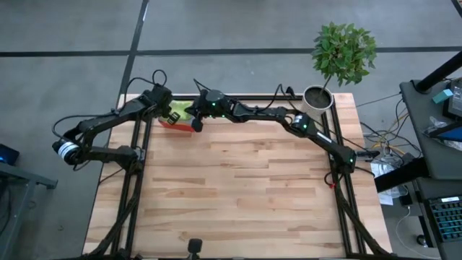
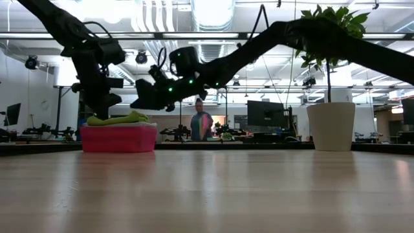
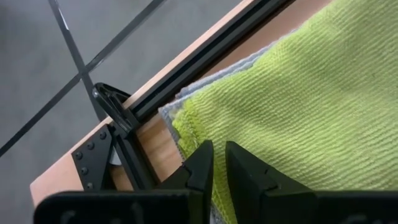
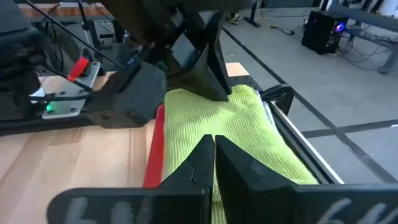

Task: Fold microfiber towels
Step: Put the folded light green microfiber cloth into the red bin

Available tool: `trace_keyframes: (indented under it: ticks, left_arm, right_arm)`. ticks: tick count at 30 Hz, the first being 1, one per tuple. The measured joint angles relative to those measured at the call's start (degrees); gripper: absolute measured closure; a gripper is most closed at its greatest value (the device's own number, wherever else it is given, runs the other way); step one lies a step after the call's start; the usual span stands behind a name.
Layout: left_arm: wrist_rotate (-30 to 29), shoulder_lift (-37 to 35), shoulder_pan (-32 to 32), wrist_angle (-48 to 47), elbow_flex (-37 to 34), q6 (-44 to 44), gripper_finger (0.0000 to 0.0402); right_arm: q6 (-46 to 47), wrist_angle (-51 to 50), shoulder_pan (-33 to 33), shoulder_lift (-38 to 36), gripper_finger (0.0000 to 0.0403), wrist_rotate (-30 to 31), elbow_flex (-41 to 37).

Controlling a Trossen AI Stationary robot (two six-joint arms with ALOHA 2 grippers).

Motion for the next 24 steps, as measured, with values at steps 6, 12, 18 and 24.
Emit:
trace_keyframes:
  ticks: [6, 12, 18, 24]
  left_arm:
    - [0.0, 0.0, 0.0, 1.0, -1.5, 0.0, 0.0373]
    - [-1.5, 0.0, 0.1, 1.7, -3.1, 0.0, 0.0373]
    - [-1.9, 1.2, 0.1, 2.4, -3.2, 0.2, 0.0373]
    - [-2.1, -0.5, 0.1, -0.5, -0.5, 4.3, 0.0373]
  right_arm:
    - [0.4, -0.8, 0.0, 3.7, 0.0394, 0.0, 2.6]
    - [0.5, -5.8, 0.0, 4.8, 0.0394, -0.4, 2.4]
    - [0.8, -6.8, 0.1, 4.7, 0.0394, -0.5, 1.9]
    - [0.8, -8.5, 0.2, 3.2, 0.0394, -0.5, 1.9]
